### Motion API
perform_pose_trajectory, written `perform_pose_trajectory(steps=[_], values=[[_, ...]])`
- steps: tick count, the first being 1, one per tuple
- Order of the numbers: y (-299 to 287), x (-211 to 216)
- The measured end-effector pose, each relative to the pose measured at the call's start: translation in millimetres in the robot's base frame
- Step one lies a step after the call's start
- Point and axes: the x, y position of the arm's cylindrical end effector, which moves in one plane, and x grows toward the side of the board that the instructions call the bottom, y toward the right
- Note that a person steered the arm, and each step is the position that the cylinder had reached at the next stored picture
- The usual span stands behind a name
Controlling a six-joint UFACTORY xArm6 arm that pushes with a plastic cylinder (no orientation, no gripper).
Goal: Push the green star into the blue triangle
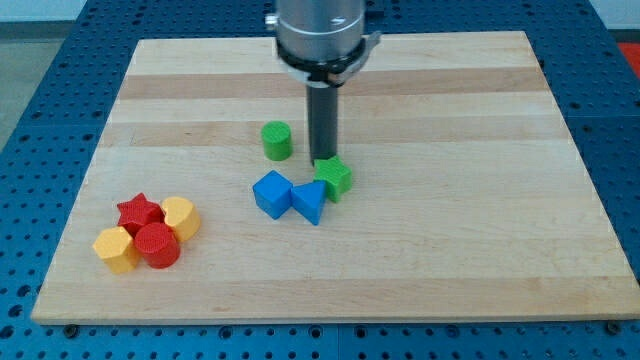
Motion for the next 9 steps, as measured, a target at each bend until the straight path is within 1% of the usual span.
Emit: perform_pose_trajectory(steps=[1, 2, 3, 4, 5, 6, 9], values=[[-29.1, 14.7], [-32.4, 14.7], [10.2, -20.8], [59.3, -34.8], [89.2, 4.9], [93.6, 28.8], [10.8, 29.1]])
